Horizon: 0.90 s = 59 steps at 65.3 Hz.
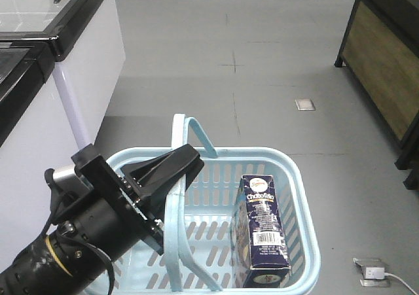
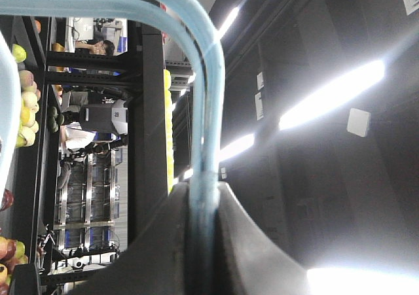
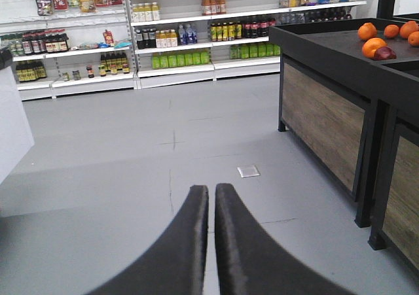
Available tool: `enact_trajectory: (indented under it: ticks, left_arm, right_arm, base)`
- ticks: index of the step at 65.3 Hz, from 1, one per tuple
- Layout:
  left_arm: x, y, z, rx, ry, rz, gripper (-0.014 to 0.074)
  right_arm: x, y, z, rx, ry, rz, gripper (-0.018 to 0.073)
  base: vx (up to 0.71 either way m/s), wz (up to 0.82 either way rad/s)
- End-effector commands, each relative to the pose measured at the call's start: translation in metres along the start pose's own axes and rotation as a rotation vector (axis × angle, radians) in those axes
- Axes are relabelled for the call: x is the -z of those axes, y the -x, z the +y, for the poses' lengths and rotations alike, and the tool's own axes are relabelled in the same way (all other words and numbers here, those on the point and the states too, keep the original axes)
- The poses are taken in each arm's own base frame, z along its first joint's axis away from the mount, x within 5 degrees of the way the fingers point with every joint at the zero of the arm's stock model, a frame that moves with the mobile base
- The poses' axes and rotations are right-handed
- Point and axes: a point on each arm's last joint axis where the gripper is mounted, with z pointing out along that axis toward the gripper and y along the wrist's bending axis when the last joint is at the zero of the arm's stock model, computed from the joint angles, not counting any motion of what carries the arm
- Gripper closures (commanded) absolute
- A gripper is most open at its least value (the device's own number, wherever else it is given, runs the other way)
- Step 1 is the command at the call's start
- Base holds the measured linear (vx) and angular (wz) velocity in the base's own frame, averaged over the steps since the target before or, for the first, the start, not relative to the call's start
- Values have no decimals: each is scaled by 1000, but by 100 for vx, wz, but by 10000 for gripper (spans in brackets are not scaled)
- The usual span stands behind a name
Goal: Left arm holds basket, right arm returns cookies
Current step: 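Drive toward the drink shelves while holding the basket in the left gripper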
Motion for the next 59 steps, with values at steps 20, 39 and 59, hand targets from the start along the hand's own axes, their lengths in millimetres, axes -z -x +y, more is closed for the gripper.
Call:
enact_trajectory:
  ticks: [20, 39, 59]
  left_arm:
    - [-1, -6, -30, 9, -230, 36, 599]
    - [-1, -6, -30, 9, -230, 36, 599]
    - [-1, -6, -30, 9, -230, 36, 599]
  right_arm:
    - [0, 2, 0, 19, 2, -71, 565]
    - [0, 2, 0, 19, 2, -71, 565]
    - [0, 2, 0, 19, 2, -71, 565]
  base:
    - [17, -6]
    - [15, 3]
    - [17, 9]
